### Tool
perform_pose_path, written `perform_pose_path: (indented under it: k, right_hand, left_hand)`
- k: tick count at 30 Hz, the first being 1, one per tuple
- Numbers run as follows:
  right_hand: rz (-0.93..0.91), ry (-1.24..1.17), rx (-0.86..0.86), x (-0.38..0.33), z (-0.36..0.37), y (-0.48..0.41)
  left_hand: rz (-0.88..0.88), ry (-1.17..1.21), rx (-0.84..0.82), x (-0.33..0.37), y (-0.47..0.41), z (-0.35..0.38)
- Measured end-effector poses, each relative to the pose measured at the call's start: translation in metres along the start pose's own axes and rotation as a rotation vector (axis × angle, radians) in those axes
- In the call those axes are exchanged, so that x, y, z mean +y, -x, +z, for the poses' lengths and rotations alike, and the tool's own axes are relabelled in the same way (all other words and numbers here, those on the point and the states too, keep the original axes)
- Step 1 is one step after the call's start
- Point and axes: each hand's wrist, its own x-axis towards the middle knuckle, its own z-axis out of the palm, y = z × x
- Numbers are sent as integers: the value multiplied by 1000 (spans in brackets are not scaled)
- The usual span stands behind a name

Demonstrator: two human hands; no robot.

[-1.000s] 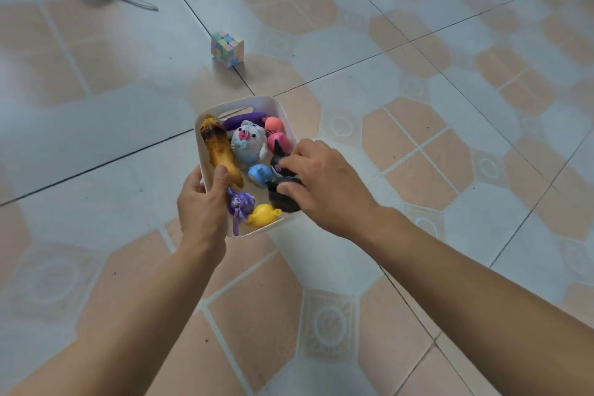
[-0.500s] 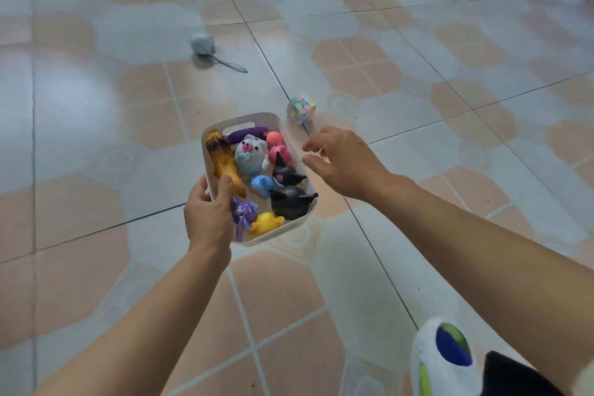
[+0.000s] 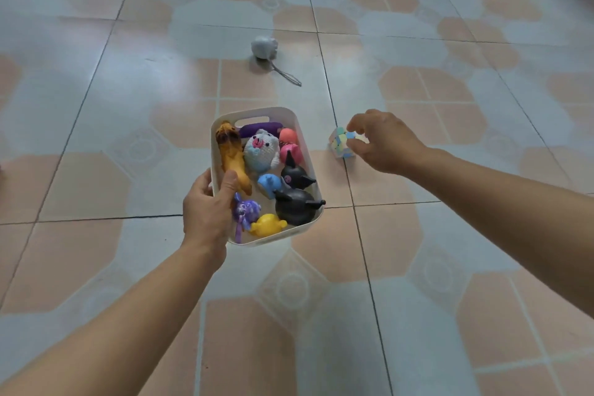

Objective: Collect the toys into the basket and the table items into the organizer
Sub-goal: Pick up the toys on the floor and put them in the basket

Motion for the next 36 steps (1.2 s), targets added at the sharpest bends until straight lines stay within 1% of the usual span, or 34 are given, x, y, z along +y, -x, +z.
perform_pose_path:
  k: [4, 8, 12, 16, 21, 25, 27, 30, 33, 36]
  right_hand:
    - [161, 4, -105, 26, 38, -39]
    - [262, 4, -97, 38, 72, -63]
    - [289, -67, -145, 49, 88, -78]
    - [251, -158, -148, 57, 88, -83]
    - [134, -334, -37, 57, 50, -81]
    - [-131, -513, 53, 37, -2, -69]
    - [-276, -575, 22, 18, -31, -56]
    - [-450, -543, -53, -10, -60, -39]
    - [-566, -497, -137, -30, -67, -32]
    - [-625, -382, -246, -40, -69, -33]
  left_hand:
    - [-64, 84, 77, -16, -6, 24]
    - [-84, 125, 145, -31, -10, 36]
    - [-116, 126, 196, -41, -6, 44]
    - [-100, 123, 211, -34, -1, 54]
    - [-110, 124, 247, -10, 11, 66]
    - [-107, 127, 258, 5, 15, 72]
    - [-106, 136, 255, 13, 14, 74]
    - [-101, 156, 224, 27, 10, 75]
    - [-77, 148, 163, 36, 3, 77]
    - [-62, 117, 110, 43, -5, 78]
